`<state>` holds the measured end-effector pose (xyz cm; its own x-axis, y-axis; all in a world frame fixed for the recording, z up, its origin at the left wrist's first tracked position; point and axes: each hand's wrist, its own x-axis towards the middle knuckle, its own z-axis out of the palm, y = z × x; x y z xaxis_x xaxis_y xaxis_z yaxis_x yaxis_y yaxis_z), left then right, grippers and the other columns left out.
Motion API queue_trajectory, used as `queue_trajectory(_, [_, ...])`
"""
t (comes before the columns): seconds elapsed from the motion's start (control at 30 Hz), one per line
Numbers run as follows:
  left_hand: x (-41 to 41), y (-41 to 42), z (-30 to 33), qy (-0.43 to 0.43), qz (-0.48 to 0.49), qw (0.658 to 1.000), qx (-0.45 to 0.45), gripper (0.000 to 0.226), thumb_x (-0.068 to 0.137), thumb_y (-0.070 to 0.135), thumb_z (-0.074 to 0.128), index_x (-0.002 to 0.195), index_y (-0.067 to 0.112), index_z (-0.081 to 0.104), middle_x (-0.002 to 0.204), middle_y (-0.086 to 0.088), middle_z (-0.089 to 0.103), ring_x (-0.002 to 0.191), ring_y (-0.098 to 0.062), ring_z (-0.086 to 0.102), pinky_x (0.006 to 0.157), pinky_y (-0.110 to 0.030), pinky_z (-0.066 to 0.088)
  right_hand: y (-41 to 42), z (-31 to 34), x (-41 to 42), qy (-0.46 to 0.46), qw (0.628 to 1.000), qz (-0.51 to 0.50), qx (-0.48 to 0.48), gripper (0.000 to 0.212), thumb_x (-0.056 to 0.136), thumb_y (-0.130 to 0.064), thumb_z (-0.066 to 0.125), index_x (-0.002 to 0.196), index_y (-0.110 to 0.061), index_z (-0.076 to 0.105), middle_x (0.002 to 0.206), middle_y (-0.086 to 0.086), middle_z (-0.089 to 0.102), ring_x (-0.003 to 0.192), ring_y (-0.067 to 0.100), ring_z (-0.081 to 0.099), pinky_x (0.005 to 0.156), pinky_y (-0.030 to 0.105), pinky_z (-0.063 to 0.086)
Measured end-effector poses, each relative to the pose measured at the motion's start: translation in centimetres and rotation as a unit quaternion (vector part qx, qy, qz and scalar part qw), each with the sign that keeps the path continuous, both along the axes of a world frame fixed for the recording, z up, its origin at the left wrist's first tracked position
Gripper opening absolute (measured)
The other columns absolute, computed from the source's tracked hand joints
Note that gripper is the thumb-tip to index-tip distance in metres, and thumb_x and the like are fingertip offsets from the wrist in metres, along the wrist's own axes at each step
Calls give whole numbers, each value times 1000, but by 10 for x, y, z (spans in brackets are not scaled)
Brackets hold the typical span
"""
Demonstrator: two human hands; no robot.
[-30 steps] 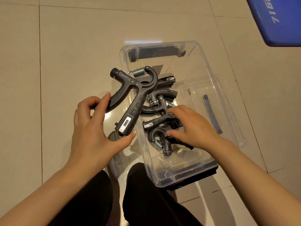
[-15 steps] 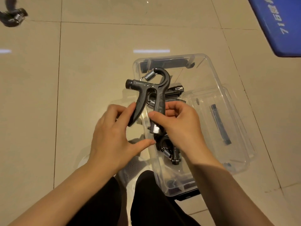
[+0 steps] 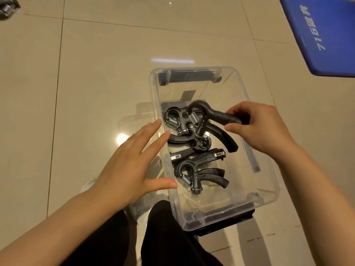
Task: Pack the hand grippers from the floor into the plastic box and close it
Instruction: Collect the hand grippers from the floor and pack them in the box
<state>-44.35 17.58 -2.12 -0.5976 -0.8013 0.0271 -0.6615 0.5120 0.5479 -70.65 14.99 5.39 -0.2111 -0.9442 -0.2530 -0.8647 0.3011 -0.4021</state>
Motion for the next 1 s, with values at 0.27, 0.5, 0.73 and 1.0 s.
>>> queue_trajectory(0.27, [1, 0, -4, -5, -1, 1000, 3, 96, 70, 81, 41, 145, 22, 34, 155, -2, 23, 140, -25, 24, 105, -46, 30, 9, -34, 11, -143, 977, -159, 2, 18, 74, -24, 77, 88, -22, 67, 80, -3, 65, 76, 19, 64, 74, 40, 55])
queue_trajectory(0.5, [2, 1, -5, 5, 7, 1000, 15, 96, 69, 83, 39, 147, 29, 27, 157, 6, 15, 142, -22, 19, 105, -44, 27, 10, -89, 44, -49, 985, -125, 110, 38, 81, -44, 67, 62, -16, 51, 64, -1, 55, 67, 20, 56, 60, 30, 43])
queue_trajectory(0.73, [3, 1, -7, 1, 5, 1000, 13, 96, 69, 83, 39, 147, 28, 27, 157, 5, 15, 141, -23, 21, 105, -45, 28, -1, -87, 40, 176, 975, 106, 82, 33, 88, -43, 58, 106, -14, 55, 109, 6, 60, 96, 24, 54, 73, 32, 42])
queue_trajectory(1.0, [2, 2, -8, 16, 13, 1000, 22, 95, 69, 83, 39, 147, 30, 26, 157, 8, 12, 143, -18, 12, 105, -46, 27, -37, -122, 57, 171, 876, 395, 216, 107, 65, -42, 80, 148, -31, 14, 156, 8, 9, 143, 27, 8, 116, 51, 7])
